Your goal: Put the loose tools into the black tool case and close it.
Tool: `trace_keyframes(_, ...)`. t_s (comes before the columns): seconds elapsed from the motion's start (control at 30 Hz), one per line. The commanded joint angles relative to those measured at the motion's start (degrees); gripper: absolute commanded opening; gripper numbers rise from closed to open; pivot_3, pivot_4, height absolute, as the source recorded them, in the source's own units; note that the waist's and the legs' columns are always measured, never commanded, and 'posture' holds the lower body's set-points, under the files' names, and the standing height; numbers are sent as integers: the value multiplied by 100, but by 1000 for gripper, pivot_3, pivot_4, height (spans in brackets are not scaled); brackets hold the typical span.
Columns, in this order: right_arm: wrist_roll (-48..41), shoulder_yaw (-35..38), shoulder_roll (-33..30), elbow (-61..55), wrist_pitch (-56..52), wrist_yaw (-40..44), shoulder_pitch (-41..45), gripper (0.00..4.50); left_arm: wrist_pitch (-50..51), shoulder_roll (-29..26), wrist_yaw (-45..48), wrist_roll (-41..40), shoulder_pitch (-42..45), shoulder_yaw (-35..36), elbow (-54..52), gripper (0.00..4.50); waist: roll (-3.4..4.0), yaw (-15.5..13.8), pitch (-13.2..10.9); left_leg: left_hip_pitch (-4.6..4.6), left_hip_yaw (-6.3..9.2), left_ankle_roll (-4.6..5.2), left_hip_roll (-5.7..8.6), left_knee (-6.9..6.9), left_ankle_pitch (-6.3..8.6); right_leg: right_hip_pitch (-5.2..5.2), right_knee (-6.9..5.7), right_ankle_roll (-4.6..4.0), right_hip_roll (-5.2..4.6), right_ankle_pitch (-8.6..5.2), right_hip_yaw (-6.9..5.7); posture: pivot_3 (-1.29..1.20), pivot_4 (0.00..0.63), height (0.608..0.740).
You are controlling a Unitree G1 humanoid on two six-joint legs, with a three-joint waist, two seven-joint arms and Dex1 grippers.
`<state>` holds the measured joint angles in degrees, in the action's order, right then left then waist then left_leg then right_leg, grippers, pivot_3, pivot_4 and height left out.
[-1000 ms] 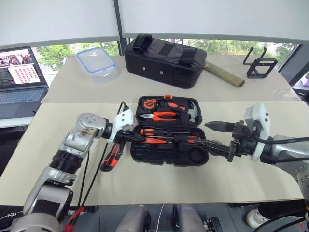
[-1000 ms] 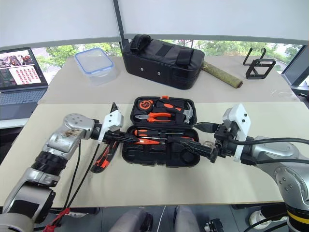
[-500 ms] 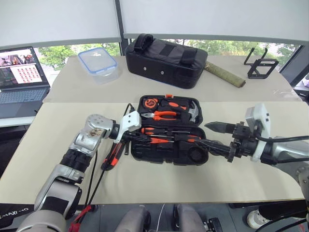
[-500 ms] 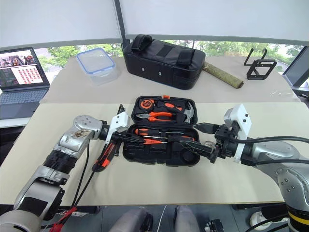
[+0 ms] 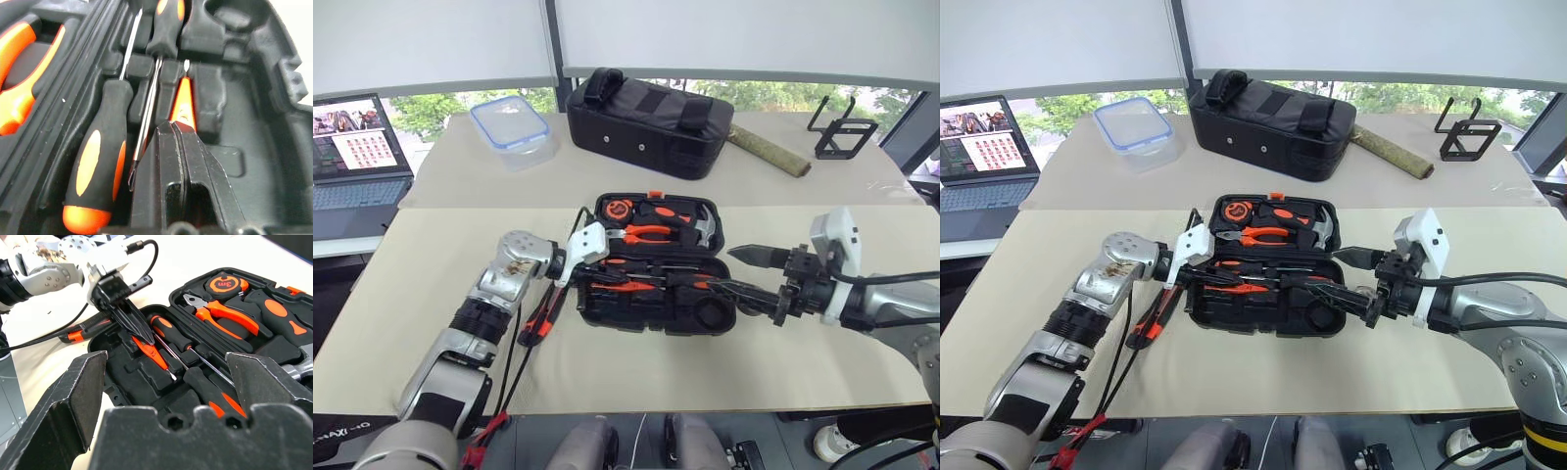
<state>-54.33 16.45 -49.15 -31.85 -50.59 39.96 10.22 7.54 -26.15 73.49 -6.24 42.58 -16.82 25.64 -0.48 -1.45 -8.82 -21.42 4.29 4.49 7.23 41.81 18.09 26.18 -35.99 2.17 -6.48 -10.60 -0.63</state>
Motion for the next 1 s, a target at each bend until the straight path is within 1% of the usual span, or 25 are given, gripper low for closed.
trace_keyframes(0.03,-113,112,-4,-47,3,-41,80,4500,-238,38,-157,282,37,-86,388,36,0,-3,0,0,0,0,0,0,0,-1,0,0,0,0,0,0,150,714)
trace_keyframes(0.13,-134,113,-2,-47,4,-65,79,4500,-275,63,-139,238,51,-53,426,36,0,-1,0,1,0,0,0,0,0,-2,0,0,-1,0,0,0,150,714)
trace_keyframes(0.27,-153,107,-14,-54,19,-61,46,4500,349,-31,78,-374,-66,317,-359,36,0,9,0,0,0,1,0,0,0,0,-1,0,0,0,1,0,150,714)
trace_keyframes(0.43,22,-58,-64,137,138,120,179,4500,1362,-675,-64,-974,-566,957,-2034,36,-4,91,-4,-15,0,0,-5,0,0,17,-3,0,4,0,2,0,150,714)
trace_keyframes(0.6,244,-312,-16,440,254,334,490,4500,2004,-1091,-520,-1314,-1017,1511,-2934,36,-1,80,-3,-7,0,0,-3,0,0,10,-1,0,5,0,1,0,150,714)
trace_keyframes(0.67,348,-451,26,572,305,428,644,4500,2145,-1097,-715,-1384,-1116,1601,-3088,36,-2,69,-3,-3,0,0,-3,0,0,6,0,0,7,0,-1,0,150,714)
trace_keyframes(0.73,437,-586,68,674,343,509,794,4500,2152,-1022,-832,-1342,-1155,1492,-3147,36,-2,40,-4,-4,1,0,-1,0,0,5,1,0,14,0,-6,0,150,714)
trace_keyframes(0.83,526,-728,130,748,360,573,976,4500,1989,-971,-974,-1087,-1144,1233,-3079,36,-2,23,-4,-4,1,0,1,0,0,3,2,0,15,0,-6,0,150,714)
trace_keyframes(0.9,552,-770,82,700,367,700,1050,4500,2089,-1032,-1333,-840,-1081,1217,-2941,36,-2,34,-4,-4,1,-1,0,0,0,5,3,0,7,0,-3,0,150,714)
trace_keyframes(0.97,655,-830,-110,539,448,972,1083,4500,2539,-1290,-1720,-712,-1197,1430,-3025,536,-3,46,-4,-5,1,-1,-2,-2,0,7,2,0,6,0,-3,0,150,714)
trace_keyframes(1.0,688,-841,-191,460,497,1092,1101,4500,2894,-1432,-1856,-789,-1320,1639,-3176,696,-2,56,-4,-7,1,-1,-3,-4,0,10,2,0,6,0,-3,0,150,714)
